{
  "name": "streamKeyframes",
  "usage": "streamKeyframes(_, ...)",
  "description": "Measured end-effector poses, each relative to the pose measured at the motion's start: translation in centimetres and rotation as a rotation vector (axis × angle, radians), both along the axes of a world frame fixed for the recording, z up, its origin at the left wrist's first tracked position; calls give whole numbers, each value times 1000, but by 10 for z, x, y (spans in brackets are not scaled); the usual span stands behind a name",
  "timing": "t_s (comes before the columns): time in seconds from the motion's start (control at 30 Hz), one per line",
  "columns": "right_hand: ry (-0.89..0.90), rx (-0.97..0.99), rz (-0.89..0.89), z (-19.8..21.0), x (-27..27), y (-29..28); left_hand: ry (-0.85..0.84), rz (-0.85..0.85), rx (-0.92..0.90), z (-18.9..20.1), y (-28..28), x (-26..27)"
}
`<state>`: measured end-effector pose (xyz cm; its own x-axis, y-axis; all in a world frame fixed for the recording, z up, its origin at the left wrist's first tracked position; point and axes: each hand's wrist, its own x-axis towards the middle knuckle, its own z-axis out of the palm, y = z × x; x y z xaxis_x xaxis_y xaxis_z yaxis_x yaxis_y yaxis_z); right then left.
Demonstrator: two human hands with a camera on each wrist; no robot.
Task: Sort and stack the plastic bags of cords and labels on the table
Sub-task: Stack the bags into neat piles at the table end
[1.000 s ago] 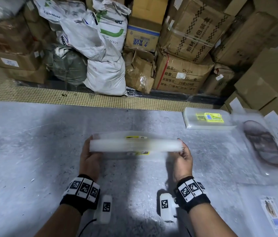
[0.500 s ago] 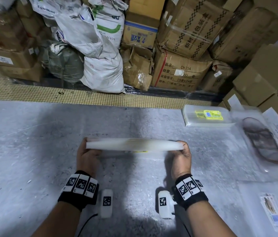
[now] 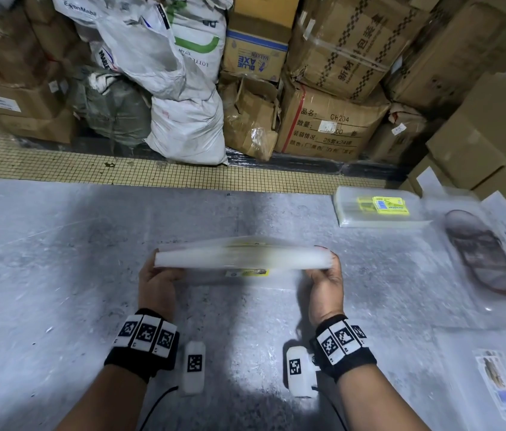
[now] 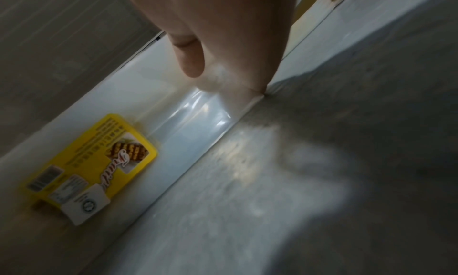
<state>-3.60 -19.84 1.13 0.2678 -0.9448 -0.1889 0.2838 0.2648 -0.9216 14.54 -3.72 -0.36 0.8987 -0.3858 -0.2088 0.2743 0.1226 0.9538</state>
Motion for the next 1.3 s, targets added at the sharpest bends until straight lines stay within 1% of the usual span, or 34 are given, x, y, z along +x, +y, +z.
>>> streamKeyframes(0.13, -23, -31, 3, 6, 0, -1, -63, -52, -45, 8, 1, 2)
streamKeyframes(0.27, -38, -27, 19, 3, -4, -6, -99, -35, -91, 10, 0, 6)
streamKeyframes(0.37, -76, 12, 49, -2, -2, -3, -132, -48, -57, 7, 0, 2)
streamKeyframes(0.53, -75, 53, 40, -2, 4, -3, -100, 16, -3, -5, 2, -1)
streamKeyframes(0.63, -26, 38, 33, 0, 4, -4, -87, 13, -5, -5, 0, 0)
streamKeyframes(0.73, 73, -13, 35, 3, 2, -4, -101, 5, -3, -1, -2, 0)
streamKeyframes(0.8, 90, -29, 27, 7, 1, -6, -98, 0, -25, 2, -3, 2)
streamKeyframes(0.9, 38, -6, 27, 7, 2, -9, -149, -21, -46, 8, -2, 6)
streamKeyframes(1.0, -5, 46, 63, 5, 4, -5, -124, -40, 11, 4, -2, 7)
streamKeyframes(1.03, 28, 48, 66, 3, 5, -4, -120, -52, 33, 3, -2, 6)
streamKeyframes(1.13, 210, -10, 49, 0, 4, -9, -113, -59, 112, -4, -1, 8)
streamKeyframes(1.3, 410, -67, 103, -15, 0, -22, -127, -112, 235, -11, 2, 21)
